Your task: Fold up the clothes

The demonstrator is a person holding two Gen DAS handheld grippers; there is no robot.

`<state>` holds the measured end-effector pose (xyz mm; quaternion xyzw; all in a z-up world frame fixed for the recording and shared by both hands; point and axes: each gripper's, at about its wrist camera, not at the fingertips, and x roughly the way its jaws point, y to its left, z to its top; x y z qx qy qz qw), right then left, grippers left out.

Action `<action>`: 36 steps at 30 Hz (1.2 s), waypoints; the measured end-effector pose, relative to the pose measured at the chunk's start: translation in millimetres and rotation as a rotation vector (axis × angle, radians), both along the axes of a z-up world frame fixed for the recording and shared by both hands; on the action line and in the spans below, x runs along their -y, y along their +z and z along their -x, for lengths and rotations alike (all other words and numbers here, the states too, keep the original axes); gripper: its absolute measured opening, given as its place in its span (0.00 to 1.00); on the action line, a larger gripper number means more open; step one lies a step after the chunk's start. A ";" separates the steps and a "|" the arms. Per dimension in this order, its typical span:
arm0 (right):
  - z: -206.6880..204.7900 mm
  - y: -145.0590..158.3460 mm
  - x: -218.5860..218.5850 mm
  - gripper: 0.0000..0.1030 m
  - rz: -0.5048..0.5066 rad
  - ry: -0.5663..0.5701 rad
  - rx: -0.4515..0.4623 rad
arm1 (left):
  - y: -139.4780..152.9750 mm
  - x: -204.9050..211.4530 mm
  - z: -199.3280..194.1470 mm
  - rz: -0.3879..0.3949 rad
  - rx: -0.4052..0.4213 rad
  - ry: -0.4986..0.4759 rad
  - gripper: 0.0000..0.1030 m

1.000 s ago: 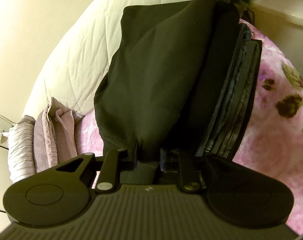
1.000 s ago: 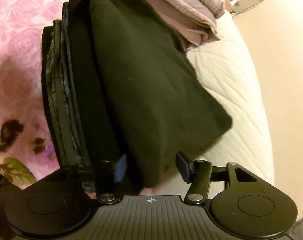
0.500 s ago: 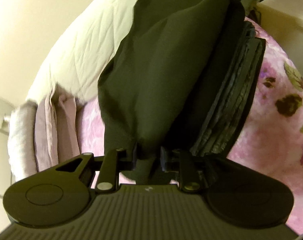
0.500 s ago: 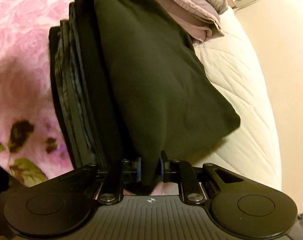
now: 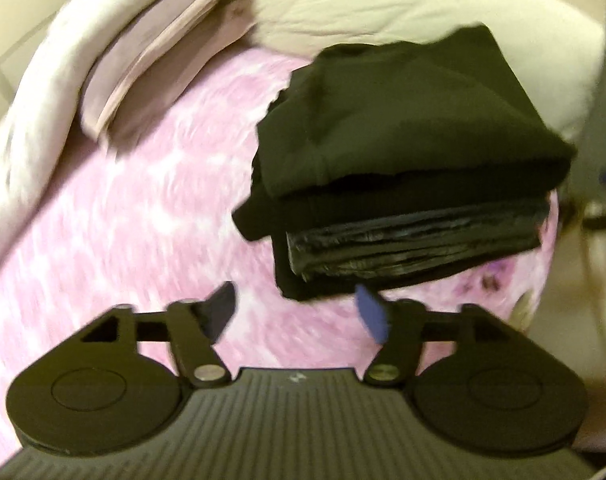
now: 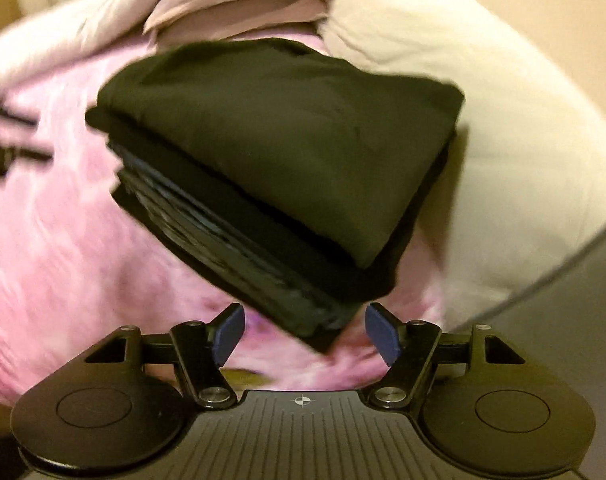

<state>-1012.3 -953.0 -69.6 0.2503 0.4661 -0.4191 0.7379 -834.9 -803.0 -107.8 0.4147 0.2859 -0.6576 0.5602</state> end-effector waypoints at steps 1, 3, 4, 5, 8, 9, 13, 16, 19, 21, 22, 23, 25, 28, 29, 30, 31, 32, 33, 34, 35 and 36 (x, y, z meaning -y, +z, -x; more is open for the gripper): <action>0.6 1.5 0.8 0.68 -0.022 -0.024 0.025 | 1.4 -2.5 -0.4 -0.008 -0.025 0.030 0.74; 1.0 5.8 -0.4 0.68 -0.040 -0.061 0.052 | 4.6 -7.9 -0.8 -0.023 -0.068 0.066 0.78; 1.1 8.8 -2.6 0.68 -0.040 -0.079 0.060 | 6.4 -10.7 -1.0 -0.029 -0.089 0.077 0.79; 0.5 11.9 -6.9 0.68 -0.034 -0.099 0.068 | 8.2 -13.6 -1.0 -0.036 -0.107 0.086 0.81; 3.9 31.7 -21.1 0.68 -0.006 -0.161 0.100 | 12.5 -26.2 -0.8 -0.052 -0.155 0.070 0.87; 3.7 37.0 -28.3 0.68 0.007 -0.183 0.108 | 14.2 -32.1 -0.9 -0.052 -0.169 0.053 0.89; -4.3 55.4 -63.4 0.69 0.052 -0.256 0.124 | 27.9 -59.2 -7.2 0.000 -0.162 0.020 0.95; -13.6 67.4 -90.2 0.69 0.074 -0.301 0.141 | 42.0 -77.4 -21.4 0.022 -0.196 0.024 0.98; -24.9 78.7 -116.3 0.69 0.088 -0.340 0.163 | 56.2 -95.6 -35.7 0.045 -0.230 0.029 0.98; -33.1 85.6 -131.5 0.69 0.097 -0.357 0.171 | 64.8 -106.8 -41.6 0.056 -0.230 0.024 0.98; -36.7 89.1 -138.7 0.69 0.102 -0.364 0.176 | 68.5 -111.9 -43.2 0.060 -0.222 0.019 0.98; -39.9 92.1 -144.1 0.69 0.102 -0.370 0.180 | 71.2 -115.9 -44.6 0.062 -0.220 0.018 0.97; -45.6 97.3 -152.8 0.69 0.097 -0.381 0.190 | 77.3 -122.6 -46.8 0.068 -0.225 0.024 0.96; -52.5 102.7 -159.2 0.69 0.085 -0.386 0.206 | 86.6 -132.2 -49.9 0.077 -0.233 0.032 0.95; -54.0 103.5 -158.8 0.69 0.084 -0.383 0.208 | 89.3 -133.6 -49.9 0.084 -0.238 0.031 0.95; -55.3 104.1 -157.9 0.69 0.084 -0.380 0.208 | 91.4 -133.9 -49.2 0.090 -0.235 0.032 0.95; -56.5 104.7 -156.0 0.69 0.082 -0.376 0.208 | 93.4 -134.3 -48.5 0.095 -0.233 0.032 0.95; -57.3 105.4 -153.2 0.69 0.081 -0.371 0.211 | 95.4 -134.4 -47.8 0.100 -0.231 0.034 0.95; -58.0 106.3 -150.2 0.69 0.079 -0.365 0.214 | 96.9 -133.7 -47.3 0.101 -0.227 0.040 0.95; -58.9 107.6 -147.4 0.69 0.078 -0.356 0.217 | 98.5 -132.8 -46.8 0.101 -0.222 0.050 0.95; -59.7 109.0 -144.6 0.69 0.078 -0.346 0.219 | 100.1 -131.8 -46.2 0.102 -0.217 0.059 0.95; -60.5 110.5 -141.8 0.69 0.077 -0.336 0.221 | 101.5 -130.8 -45.6 0.104 -0.211 0.068 0.95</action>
